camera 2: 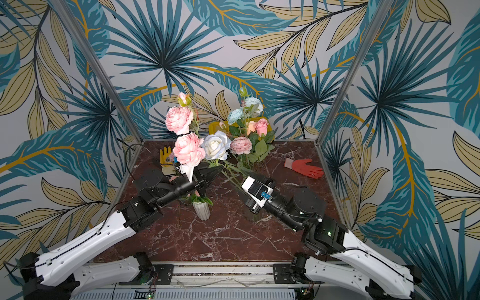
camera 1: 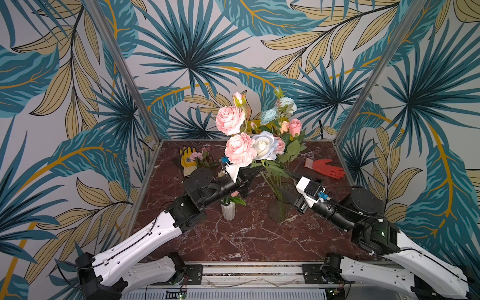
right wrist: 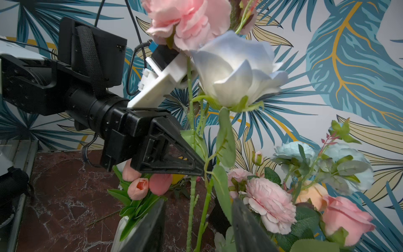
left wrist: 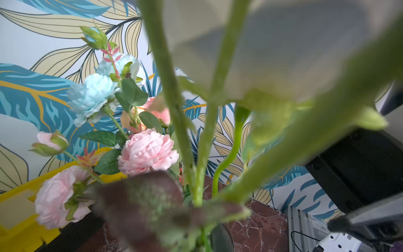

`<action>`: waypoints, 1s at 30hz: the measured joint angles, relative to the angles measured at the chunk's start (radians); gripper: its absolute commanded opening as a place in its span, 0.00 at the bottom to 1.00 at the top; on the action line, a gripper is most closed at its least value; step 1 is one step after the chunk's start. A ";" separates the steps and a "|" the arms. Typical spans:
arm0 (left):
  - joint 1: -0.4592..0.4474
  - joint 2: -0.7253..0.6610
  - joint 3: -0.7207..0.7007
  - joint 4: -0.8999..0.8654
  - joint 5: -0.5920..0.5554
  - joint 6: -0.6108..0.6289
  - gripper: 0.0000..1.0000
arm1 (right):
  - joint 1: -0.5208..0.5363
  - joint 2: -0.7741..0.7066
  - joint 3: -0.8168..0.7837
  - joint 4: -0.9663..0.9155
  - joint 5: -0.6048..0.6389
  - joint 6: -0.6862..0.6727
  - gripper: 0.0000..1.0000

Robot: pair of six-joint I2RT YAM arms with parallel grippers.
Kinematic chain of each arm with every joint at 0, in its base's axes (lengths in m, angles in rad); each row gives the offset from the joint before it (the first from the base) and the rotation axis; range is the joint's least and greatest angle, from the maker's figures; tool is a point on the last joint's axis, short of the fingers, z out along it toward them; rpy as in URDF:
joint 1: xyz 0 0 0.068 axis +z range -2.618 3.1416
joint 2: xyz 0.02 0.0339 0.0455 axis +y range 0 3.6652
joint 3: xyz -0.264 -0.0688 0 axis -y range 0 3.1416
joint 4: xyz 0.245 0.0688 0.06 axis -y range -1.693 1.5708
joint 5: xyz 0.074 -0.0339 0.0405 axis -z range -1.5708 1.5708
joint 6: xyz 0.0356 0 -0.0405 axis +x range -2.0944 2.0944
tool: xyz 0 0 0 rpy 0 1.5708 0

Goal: Pick out pink flowers from the vase
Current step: Pick up the many flowers from the vase.

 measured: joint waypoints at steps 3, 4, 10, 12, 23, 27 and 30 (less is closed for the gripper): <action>0.004 0.000 0.007 -0.017 0.007 -0.012 0.00 | 0.000 0.006 0.001 -0.009 0.000 0.000 0.51; 0.005 0.004 0.010 -0.020 0.014 -0.018 0.00 | 0.000 0.009 0.001 -0.009 0.004 0.000 0.51; 0.003 0.074 0.028 -0.026 0.089 -0.063 0.00 | 0.001 0.027 -0.004 -0.008 0.087 0.006 0.48; 0.001 0.103 0.031 -0.033 0.109 -0.073 0.00 | 0.001 0.021 -0.015 -0.007 0.113 0.007 0.46; -0.020 0.153 0.063 -0.049 0.171 -0.087 0.00 | 0.001 0.010 -0.140 0.011 0.274 0.006 0.43; -0.023 0.153 0.064 -0.049 0.184 -0.087 0.00 | 0.000 0.009 -0.178 0.047 0.319 0.006 0.42; -0.023 0.153 0.064 -0.049 0.188 -0.087 0.00 | 0.001 0.003 -0.210 0.074 0.340 0.006 0.39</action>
